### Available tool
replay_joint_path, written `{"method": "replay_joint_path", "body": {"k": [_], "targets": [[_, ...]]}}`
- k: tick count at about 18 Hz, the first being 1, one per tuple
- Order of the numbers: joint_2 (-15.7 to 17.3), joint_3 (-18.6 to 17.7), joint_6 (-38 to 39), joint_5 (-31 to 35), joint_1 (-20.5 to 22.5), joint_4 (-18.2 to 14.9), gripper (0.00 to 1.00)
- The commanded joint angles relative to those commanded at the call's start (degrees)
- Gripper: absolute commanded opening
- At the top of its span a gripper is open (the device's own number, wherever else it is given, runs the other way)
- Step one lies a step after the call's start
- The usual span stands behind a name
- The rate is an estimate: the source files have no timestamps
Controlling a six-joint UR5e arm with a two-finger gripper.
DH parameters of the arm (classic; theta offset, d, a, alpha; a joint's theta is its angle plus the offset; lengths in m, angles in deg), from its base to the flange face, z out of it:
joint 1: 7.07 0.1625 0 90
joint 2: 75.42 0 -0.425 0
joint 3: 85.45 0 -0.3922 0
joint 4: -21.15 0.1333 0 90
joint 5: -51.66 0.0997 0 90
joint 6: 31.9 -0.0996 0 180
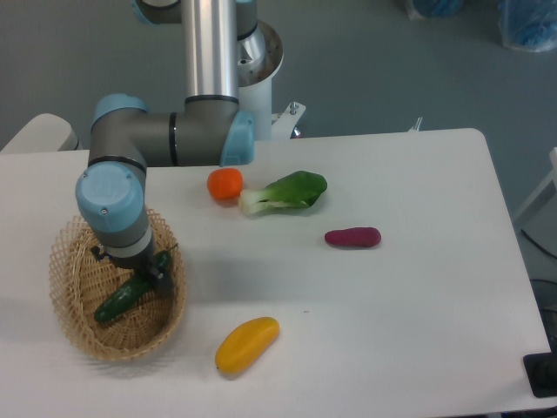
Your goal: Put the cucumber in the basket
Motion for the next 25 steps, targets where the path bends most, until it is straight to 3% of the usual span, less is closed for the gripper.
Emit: {"method": "replay_joint_path", "body": {"k": [4, 10, 14, 17, 25], "targets": [[-2.02, 4.74, -5.52, -0.09, 4.40, -4.56, 1.00], [-6.41, 10.37, -12.90, 0.35, 10.20, -5.54, 1.00], [-9.05, 15.37, -19.33, 3.16, 13.02, -9.75, 1.00], [-11.42, 18.28, -22.67, 3.60, 14.69, -9.67, 1.00], [-15.47, 21.45, -30.50, 6.07, 18.46, -8.70, 1.00]]}}
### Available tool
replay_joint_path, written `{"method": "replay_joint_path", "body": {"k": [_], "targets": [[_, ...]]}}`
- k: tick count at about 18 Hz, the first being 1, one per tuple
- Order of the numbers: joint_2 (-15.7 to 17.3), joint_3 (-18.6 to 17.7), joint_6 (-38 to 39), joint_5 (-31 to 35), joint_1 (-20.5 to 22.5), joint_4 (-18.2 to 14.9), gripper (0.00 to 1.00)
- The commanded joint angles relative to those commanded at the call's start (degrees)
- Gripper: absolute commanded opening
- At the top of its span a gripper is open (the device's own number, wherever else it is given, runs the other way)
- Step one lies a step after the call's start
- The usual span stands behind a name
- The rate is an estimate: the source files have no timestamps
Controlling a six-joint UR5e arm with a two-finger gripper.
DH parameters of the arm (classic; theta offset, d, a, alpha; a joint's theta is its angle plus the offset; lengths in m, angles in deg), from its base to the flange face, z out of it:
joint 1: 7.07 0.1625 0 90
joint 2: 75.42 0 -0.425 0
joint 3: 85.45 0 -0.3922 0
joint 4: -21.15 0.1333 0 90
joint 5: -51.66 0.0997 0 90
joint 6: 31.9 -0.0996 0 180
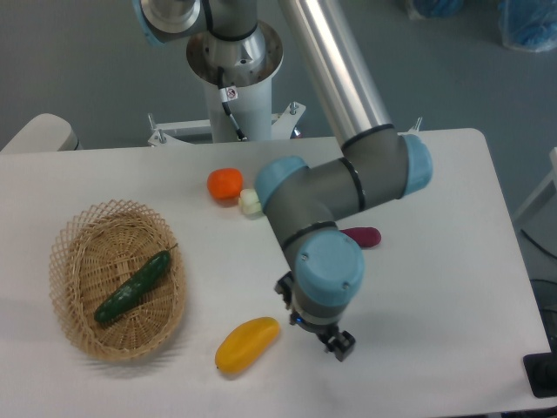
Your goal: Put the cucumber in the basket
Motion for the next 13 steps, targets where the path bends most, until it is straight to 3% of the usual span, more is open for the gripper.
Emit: {"method": "replay_joint_path", "body": {"k": [4, 13], "targets": [[-1.93, 2.46, -1.41, 0.00, 0.53, 0.35, 1.00], [-2.02, 2.38, -2.38, -0.27, 1.06, 0.44, 1.00]]}}
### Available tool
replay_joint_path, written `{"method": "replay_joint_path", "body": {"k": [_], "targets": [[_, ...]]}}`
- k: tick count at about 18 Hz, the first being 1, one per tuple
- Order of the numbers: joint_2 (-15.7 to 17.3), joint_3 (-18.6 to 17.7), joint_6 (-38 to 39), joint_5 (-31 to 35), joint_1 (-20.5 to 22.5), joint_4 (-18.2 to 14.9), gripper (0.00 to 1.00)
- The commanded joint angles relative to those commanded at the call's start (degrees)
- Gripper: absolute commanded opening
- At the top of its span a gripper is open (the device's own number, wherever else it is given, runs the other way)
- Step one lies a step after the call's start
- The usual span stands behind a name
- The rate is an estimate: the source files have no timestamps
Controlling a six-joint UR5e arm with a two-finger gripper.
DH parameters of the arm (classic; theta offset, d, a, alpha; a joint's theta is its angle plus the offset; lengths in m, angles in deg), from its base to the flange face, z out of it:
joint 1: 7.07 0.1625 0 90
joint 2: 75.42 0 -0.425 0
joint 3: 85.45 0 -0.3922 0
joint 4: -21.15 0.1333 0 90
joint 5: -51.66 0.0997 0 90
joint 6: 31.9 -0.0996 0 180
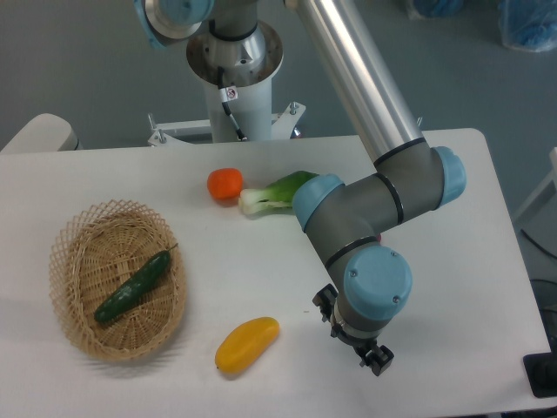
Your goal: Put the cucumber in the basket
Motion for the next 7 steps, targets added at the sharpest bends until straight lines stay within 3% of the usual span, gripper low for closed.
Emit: {"method": "replay_joint_path", "body": {"k": [7], "targets": [[0.00, -0.35, 0.00, 0.17, 0.00, 0.35, 1.00]]}}
